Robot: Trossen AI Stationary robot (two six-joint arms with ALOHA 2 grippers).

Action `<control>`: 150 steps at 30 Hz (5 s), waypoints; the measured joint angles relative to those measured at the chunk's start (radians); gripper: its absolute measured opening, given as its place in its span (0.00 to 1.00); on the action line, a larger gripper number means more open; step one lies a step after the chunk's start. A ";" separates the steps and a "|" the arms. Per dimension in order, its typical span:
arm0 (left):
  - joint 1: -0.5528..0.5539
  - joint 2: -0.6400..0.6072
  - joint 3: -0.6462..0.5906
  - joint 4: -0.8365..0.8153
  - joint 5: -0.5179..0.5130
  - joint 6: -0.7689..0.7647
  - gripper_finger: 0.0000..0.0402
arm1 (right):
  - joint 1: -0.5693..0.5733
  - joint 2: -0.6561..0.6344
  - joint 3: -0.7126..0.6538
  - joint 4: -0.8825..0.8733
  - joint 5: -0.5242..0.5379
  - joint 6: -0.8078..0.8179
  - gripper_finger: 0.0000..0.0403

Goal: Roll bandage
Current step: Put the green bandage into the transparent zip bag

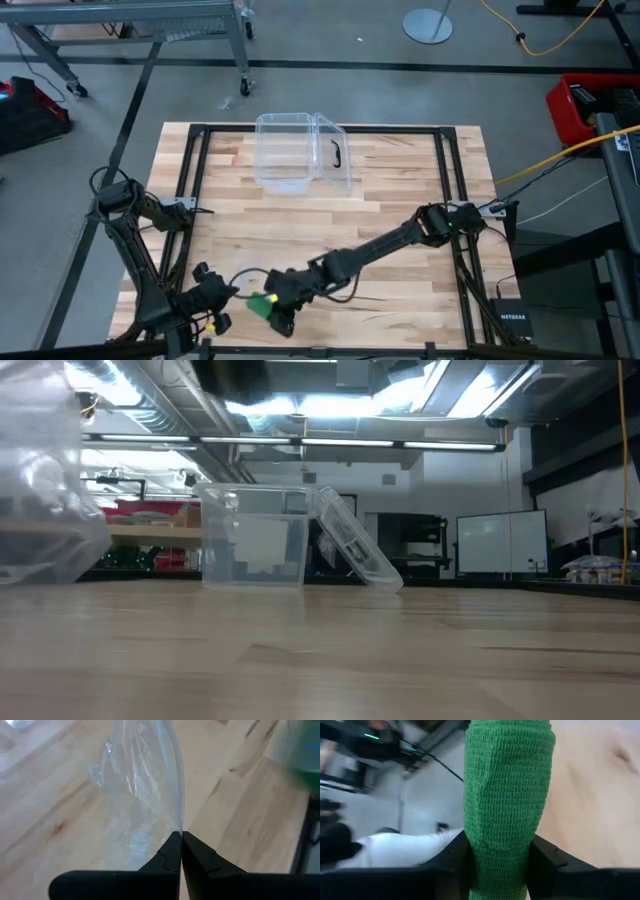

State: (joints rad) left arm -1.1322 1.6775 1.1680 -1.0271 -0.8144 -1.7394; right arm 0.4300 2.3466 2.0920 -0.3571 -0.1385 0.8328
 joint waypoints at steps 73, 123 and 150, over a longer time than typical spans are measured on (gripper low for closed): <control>0.093 0.002 0.000 0.604 0.069 0.641 0.00 | 0.009 0.060 0.002 0.028 -0.114 0.533 0.33; 0.071 -0.024 0.001 0.715 0.064 0.674 0.00 | -0.074 0.063 0.001 0.364 -0.388 0.668 0.88; 0.029 -0.067 0.000 0.714 0.016 0.603 0.00 | -0.072 0.061 0.004 0.424 -0.343 0.767 0.88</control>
State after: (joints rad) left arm -1.1030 1.6104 1.1675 -0.3134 -0.7981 -1.1364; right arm 0.3584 2.4076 2.0957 0.0664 -0.4812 1.5996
